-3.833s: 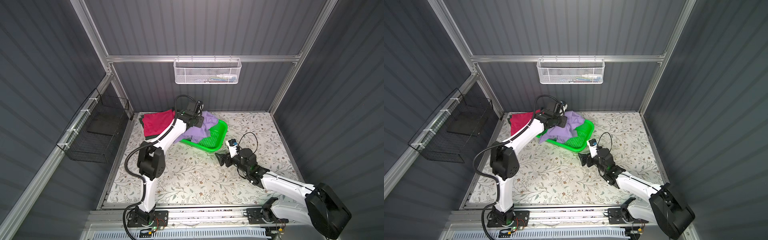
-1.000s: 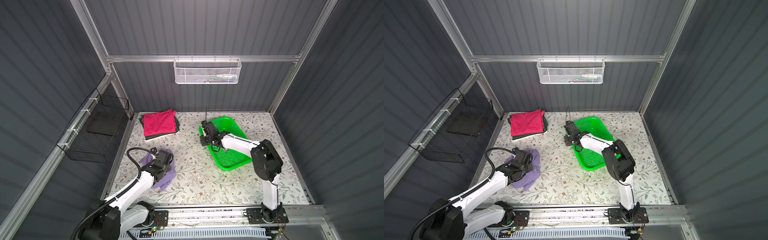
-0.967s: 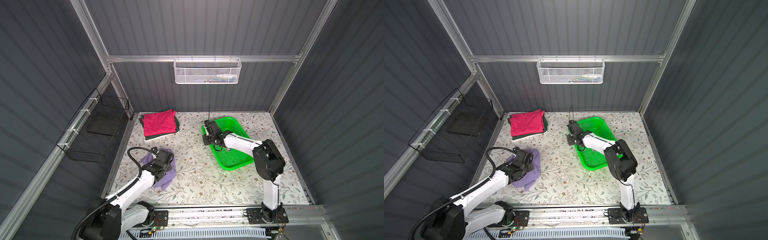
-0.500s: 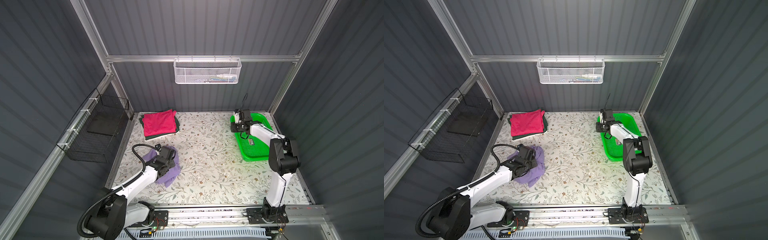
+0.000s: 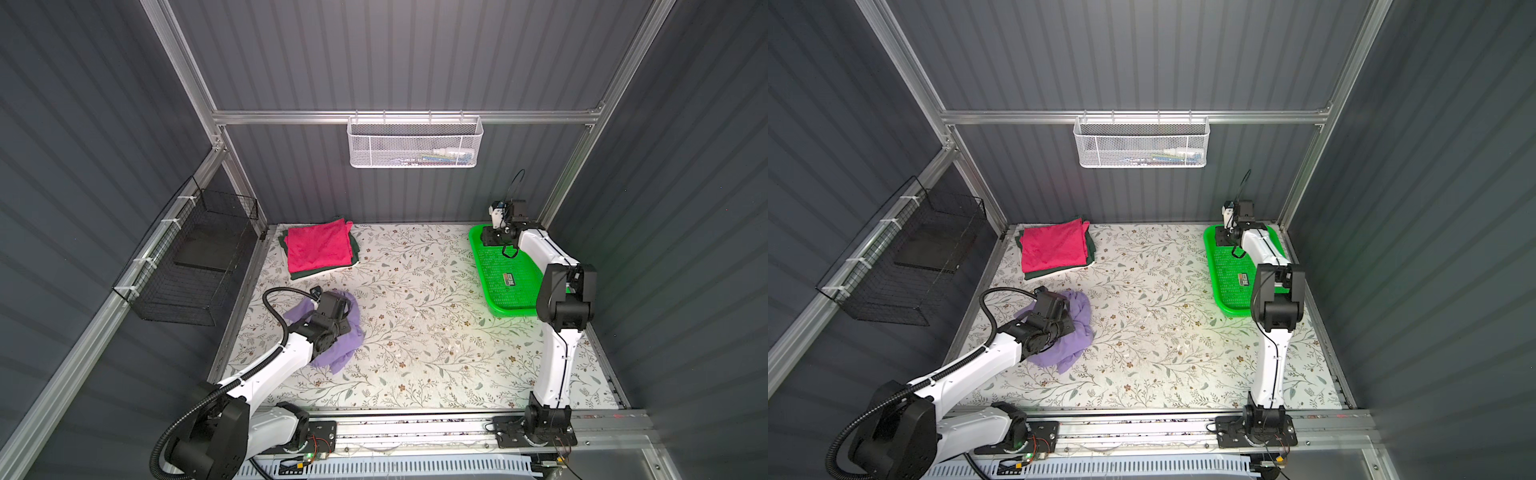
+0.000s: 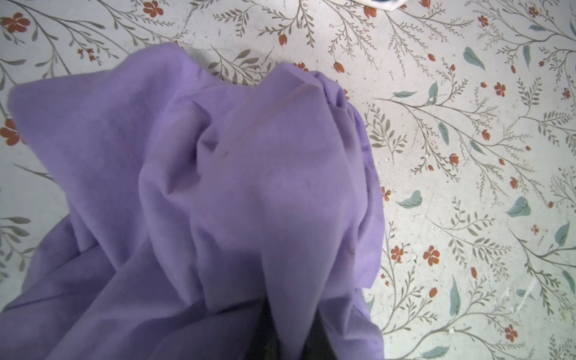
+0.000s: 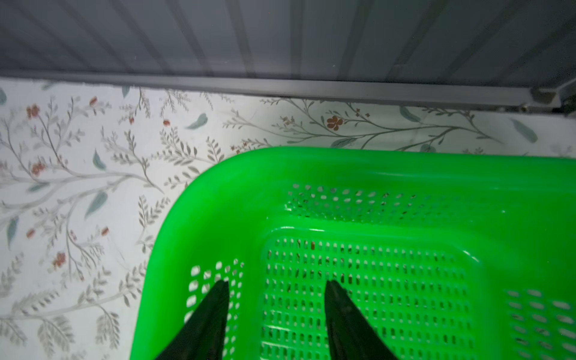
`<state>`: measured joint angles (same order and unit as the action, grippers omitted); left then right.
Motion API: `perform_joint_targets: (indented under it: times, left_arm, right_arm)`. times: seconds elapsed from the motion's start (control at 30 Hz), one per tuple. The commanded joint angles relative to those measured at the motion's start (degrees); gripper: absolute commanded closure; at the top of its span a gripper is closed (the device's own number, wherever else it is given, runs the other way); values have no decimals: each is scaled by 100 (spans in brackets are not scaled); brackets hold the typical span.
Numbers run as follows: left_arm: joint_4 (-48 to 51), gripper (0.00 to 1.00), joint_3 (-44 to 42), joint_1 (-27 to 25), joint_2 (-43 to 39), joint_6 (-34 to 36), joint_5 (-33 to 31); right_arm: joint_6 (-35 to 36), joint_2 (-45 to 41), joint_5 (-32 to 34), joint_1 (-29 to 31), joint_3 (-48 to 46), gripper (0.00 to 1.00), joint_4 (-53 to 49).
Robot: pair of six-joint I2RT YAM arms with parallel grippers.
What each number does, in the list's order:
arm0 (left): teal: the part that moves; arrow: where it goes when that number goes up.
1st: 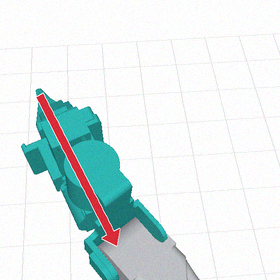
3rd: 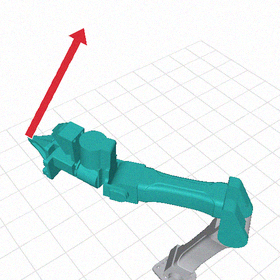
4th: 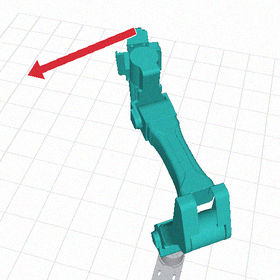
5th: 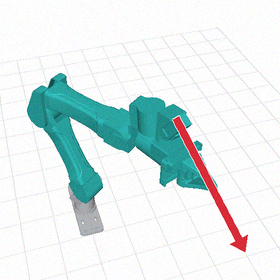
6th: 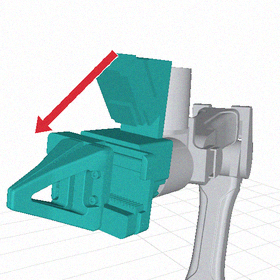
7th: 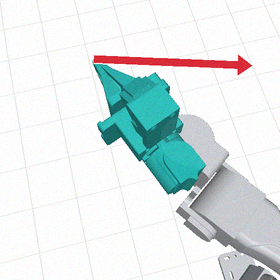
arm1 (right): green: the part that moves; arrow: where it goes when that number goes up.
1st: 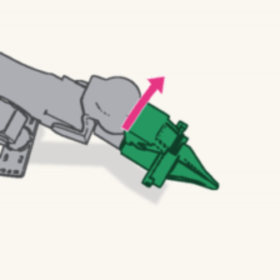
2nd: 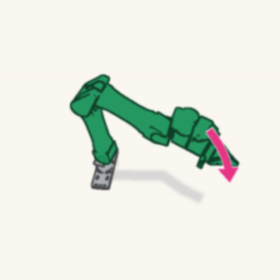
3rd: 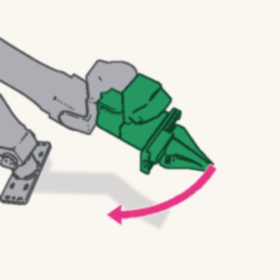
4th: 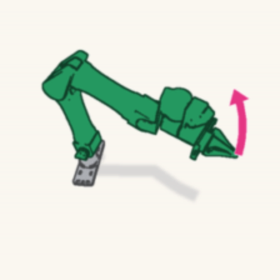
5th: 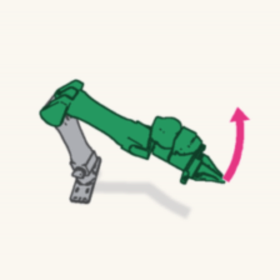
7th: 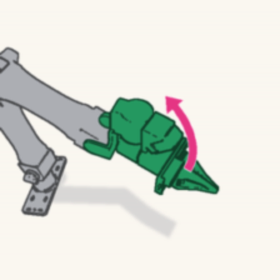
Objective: Fold and stack the t-shirts
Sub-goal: 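Drag the green basket farther away with right gripper while left holds shirt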
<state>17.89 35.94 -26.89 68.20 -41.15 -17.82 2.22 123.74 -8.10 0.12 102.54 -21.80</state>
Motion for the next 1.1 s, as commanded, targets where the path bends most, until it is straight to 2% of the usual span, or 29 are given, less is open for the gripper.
perform_joint_targets:
  times: [0.0,0.17,0.3,0.47,0.6,0.73,0.97,1.07]
  left_arm:
    - [-93,100,43,20,-2,21,203]
    - [-254,100,20,14,221,63,412]
    - [-342,100,28,11,297,150,468]
    - [-418,100,97,11,404,234,566]
    - [-420,100,64,12,360,225,606]
    - [-336,100,-28,9,225,199,536]
    - [-308,100,-52,14,187,179,497]
    - [-346,100,24,11,295,195,547]
  right_arm:
    - [-256,-1030,32,304,-1015,39,556]
    - [-768,-1896,663,596,-2135,37,213]
    - [-812,-2428,1237,994,-3113,37,338]
    - [-1057,-2420,1976,1271,-3460,44,193]
    - [-1084,-2209,2105,1268,-3380,48,119]
    - [-1016,-2094,2173,1247,-3223,59,106]
    - [-316,-1817,1855,991,-2893,78,244]
    - [-251,-1699,1556,716,-2602,81,150]
